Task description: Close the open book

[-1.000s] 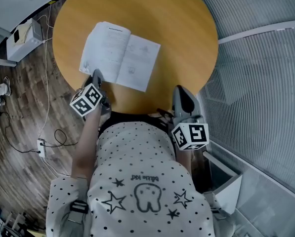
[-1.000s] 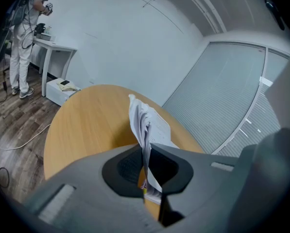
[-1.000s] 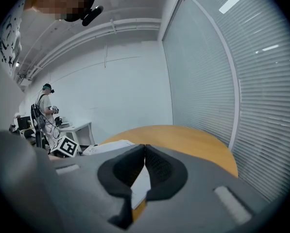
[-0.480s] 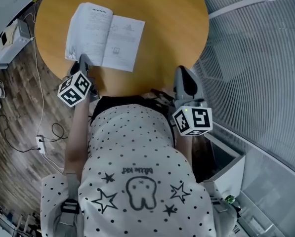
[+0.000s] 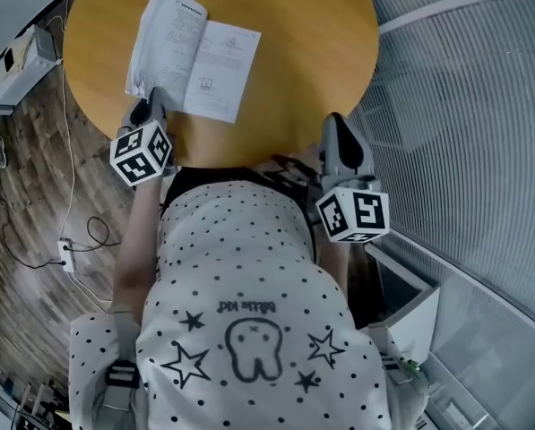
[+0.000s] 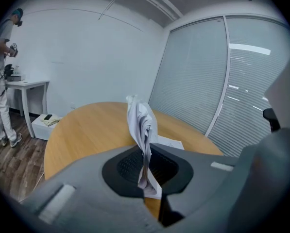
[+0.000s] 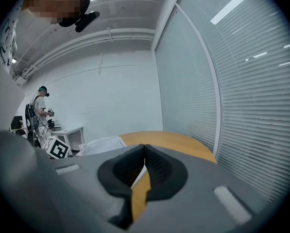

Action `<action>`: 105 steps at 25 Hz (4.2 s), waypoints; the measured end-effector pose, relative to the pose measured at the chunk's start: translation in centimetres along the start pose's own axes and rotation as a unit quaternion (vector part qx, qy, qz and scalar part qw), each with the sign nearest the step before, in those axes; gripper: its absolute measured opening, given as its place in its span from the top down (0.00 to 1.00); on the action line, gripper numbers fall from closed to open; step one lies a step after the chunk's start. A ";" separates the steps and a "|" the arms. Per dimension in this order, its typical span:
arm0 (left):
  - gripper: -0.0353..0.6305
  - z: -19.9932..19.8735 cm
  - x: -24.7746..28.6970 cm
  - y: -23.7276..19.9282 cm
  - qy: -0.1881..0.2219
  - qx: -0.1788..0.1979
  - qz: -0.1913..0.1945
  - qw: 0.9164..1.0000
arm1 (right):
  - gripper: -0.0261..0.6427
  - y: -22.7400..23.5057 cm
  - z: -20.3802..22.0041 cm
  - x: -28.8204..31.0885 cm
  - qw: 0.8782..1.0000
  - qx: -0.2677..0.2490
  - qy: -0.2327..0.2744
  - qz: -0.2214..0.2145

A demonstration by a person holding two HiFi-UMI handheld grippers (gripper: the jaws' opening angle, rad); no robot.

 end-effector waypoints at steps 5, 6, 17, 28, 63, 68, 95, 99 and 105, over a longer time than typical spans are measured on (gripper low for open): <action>0.91 0.2 -0.7 1.4 0.015 0.052 0.005 0.999 | 0.95 0.5 0.1 -0.9 1.000 0.003 0.004 0.001; 0.91 0.3 -0.7 1.6 0.017 0.060 0.006 0.998 | 0.95 0.7 0.1 -1.0 1.000 0.002 0.004 0.001; 0.91 0.8 -1.1 4.4 0.023 0.157 0.032 0.987 | 0.95 1.5 0.2 -1.3 1.000 0.006 0.009 0.003; 0.91 2.6 -0.4 7.5 0.014 0.260 0.071 0.963 | 0.95 1.7 0.8 -1.5 1.000 0.008 0.009 0.005; 0.87 7.5 3.0 11.3 -0.110 0.425 0.127 0.889 | 0.95 1.5 1.7 -1.4 1.000 0.028 0.008 0.009; 0.87 7.7 2.6 11.4 -0.112 0.423 0.123 0.891 | 0.95 1.4 1.6 -1.6 1.000 0.027 0.011 0.009; 0.74 7.6 2.2 11.8 -0.097 0.410 0.141 0.896 | 0.95 1.9 1.6 -2.0 0.999 0.031 0.012 0.015; 0.70 7.9 2.2 11.9 -0.099 0.411 0.149 0.894 | 0.95 1.9 1.6 -2.1 0.999 0.033 0.014 0.018; 0.61 8.8 1.9 12.3 -0.108 0.413 0.163 0.890 | 0.95 2.2 1.9 -2.9 0.999 0.033 0.015 0.021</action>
Point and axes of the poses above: the fingertips, and each gripper's own axes: x forward along the fingers, y to its right, z out of its underside, the point moved 9 cm from there along -x, backward along the fingers, and after that the axes turned 12 degrees about -z, right-handed, at the moved point
